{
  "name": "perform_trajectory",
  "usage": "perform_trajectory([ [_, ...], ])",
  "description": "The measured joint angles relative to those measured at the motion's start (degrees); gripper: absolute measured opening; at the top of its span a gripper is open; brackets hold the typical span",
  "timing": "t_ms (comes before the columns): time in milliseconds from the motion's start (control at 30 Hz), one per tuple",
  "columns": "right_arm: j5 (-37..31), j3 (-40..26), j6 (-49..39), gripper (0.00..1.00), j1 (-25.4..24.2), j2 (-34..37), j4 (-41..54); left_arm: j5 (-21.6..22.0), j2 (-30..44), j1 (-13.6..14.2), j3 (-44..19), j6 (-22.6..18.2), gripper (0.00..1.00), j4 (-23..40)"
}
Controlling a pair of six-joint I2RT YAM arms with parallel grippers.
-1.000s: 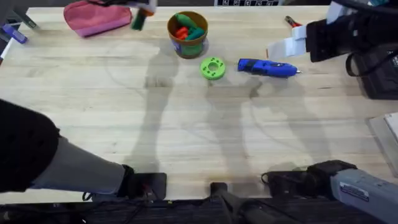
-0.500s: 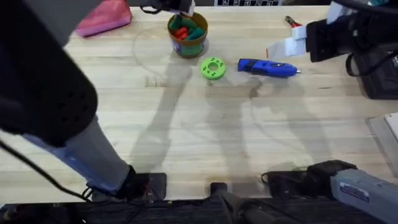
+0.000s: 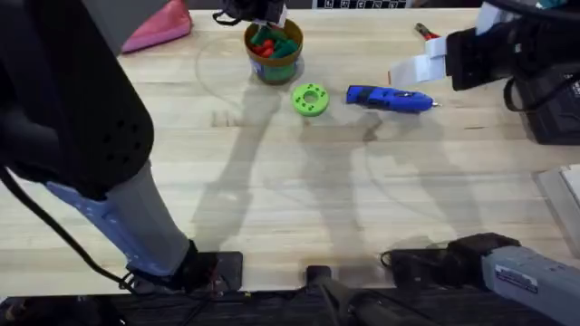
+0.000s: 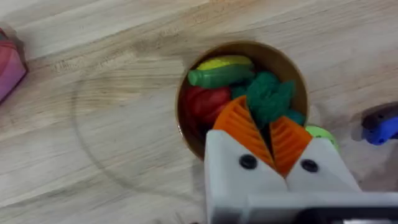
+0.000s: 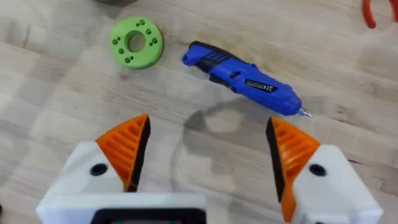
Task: Pick up the gripper from the table and insert it into the empty holder that is missing its gripper. Then pick up a screw, insert it into the mounting hole, and use the screwdriver to tighten it. Finally, clean up the table by picking up the vegetable and placing it into the bucket.
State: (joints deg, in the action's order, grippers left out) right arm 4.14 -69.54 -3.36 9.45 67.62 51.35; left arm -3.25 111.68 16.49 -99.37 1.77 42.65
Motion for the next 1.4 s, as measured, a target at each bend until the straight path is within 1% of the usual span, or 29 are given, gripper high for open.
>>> perform_trajectory([
  [33, 0.00, 0.00, 0.00, 0.994, 0.00, -0.01, 0.00, 0.00, 0.00, 0.00, 0.00, -0.40, 0.081, 0.09],
  [200, 0.00, 0.00, 0.00, 0.994, 0.00, -0.01, 0.00, 0.00, 0.02, 0.00, 0.00, -0.23, 0.859, 0.17],
  [233, 0.00, 0.00, 0.00, 0.994, 0.00, -0.01, 0.00, -0.02, 0.02, 0.00, 0.00, -0.05, 0.952, 0.17],
  [267, 0.00, 0.00, 0.00, 0.994, 0.00, 0.00, 0.00, -0.02, 0.00, 0.00, 0.00, -0.05, 0.976, 0.15],
  [467, 0.00, 0.00, 0.00, 0.994, 0.00, -0.01, 0.00, -0.02, -0.11, 0.00, 0.00, -0.05, 0.985, 1.49],
  [600, 0.00, 0.00, 0.00, 0.994, 0.00, -0.01, 0.00, 0.00, -2.42, 0.00, 0.00, -0.05, 0.986, 5.51],
  [667, 0.00, 0.00, 0.00, 0.994, 0.00, -0.01, 0.00, 0.04, -4.93, -0.02, 0.00, -0.05, 0.985, 7.94],
  [900, 0.00, 0.00, 0.00, 0.994, 0.00, -0.01, 0.04, 1.76, -17.38, -0.02, 0.00, -0.47, 0.986, 18.99],
  [1000, 0.00, 0.00, 0.00, 0.994, 0.00, -0.01, 0.61, 2.00, -21.77, -0.02, 0.56, -0.49, 0.986, 21.25],
  [1067, 0.00, 0.00, 0.00, 0.994, 0.00, -0.01, 1.39, 2.32, -24.97, -0.02, 2.82, -0.49, 0.985, 21.52],
  [1300, 0.00, 0.00, 0.00, 0.994, 0.00, 0.00, 2.80, 4.11, -38.25, -0.02, 18.82, -0.21, 0.986, 22.83],
  [1400, 0.00, 0.00, 0.00, 0.994, 0.00, 0.01, 2.84, 4.42, -42.61, -0.02, 24.32, 0.30, 0.985, 22.98],
])
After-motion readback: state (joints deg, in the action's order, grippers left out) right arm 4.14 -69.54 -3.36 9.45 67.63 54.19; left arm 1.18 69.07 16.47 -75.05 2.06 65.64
